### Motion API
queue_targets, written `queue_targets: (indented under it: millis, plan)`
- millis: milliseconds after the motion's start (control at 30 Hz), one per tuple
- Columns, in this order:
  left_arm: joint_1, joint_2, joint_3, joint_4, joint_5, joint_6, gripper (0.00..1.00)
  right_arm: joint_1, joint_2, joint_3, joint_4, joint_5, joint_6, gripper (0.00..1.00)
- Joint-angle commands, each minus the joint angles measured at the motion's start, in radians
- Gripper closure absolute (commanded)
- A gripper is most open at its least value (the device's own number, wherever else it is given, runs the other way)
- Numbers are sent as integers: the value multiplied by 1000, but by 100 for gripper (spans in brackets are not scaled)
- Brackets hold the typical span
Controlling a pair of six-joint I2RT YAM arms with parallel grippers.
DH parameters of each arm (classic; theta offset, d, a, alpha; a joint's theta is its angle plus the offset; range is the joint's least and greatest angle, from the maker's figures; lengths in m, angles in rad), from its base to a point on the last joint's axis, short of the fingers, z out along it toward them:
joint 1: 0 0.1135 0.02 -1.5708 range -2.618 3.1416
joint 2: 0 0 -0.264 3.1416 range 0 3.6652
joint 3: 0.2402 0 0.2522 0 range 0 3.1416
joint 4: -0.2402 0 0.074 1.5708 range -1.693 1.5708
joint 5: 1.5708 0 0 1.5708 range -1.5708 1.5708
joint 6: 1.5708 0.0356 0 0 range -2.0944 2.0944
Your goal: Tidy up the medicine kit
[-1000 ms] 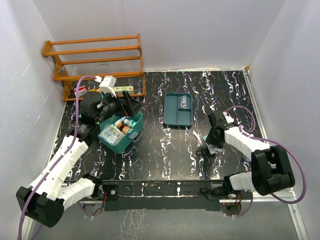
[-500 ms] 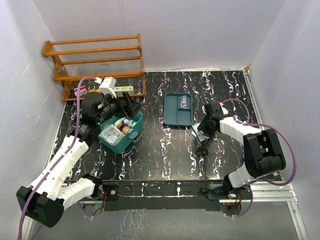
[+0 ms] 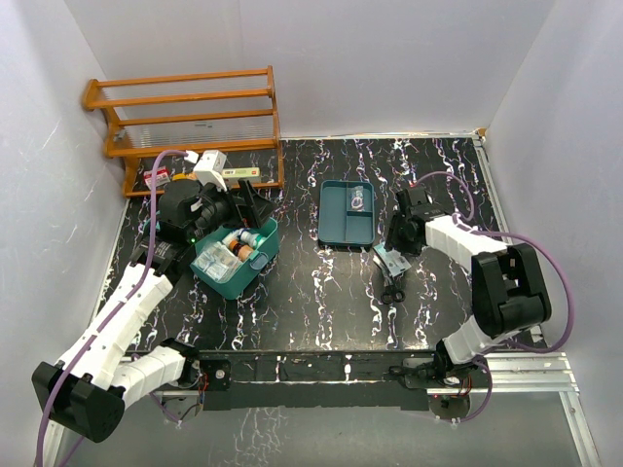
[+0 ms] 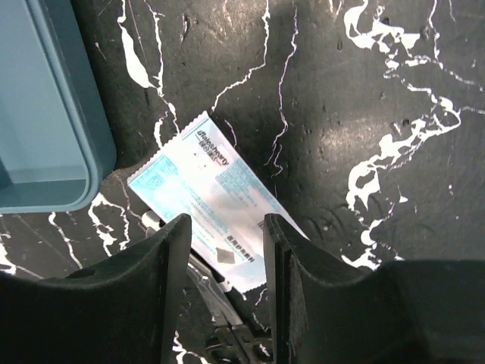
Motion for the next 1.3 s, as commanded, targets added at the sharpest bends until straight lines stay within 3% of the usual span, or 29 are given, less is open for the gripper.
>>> queue_targets:
  millis: [0,100,367,633,833,867,933,1000,1267]
  plan:
    - [-3,-3,6,6,-2,11,4,0,42,65,-25,6,-135,59]
    - [-3,-4,5,9,0,6,4,-1,60,66,-15,-2,-142,60]
    - [-3,-9,5,6,-2,8,4,-1,124,79,-37,-19,-121,74]
    - [-3,-15,2,4,-5,3,4,1,106,76,-38,22,-91,100]
    - [-3,-17,5,1,-5,2,4,1,54,79,-35,40,-82,100]
    - [-3,-17,5,1,-6,1,4,1,47,81,-36,30,-84,97]
    - [-3,-19,6,1,-6,2,4,3,33,80,-35,11,-94,79]
    - [-3,-21,7,0,-7,1,4,10,20,81,-35,9,-99,69]
    - [-3,-22,14,0,-11,-1,4,44,32,115,-37,-8,-125,58]
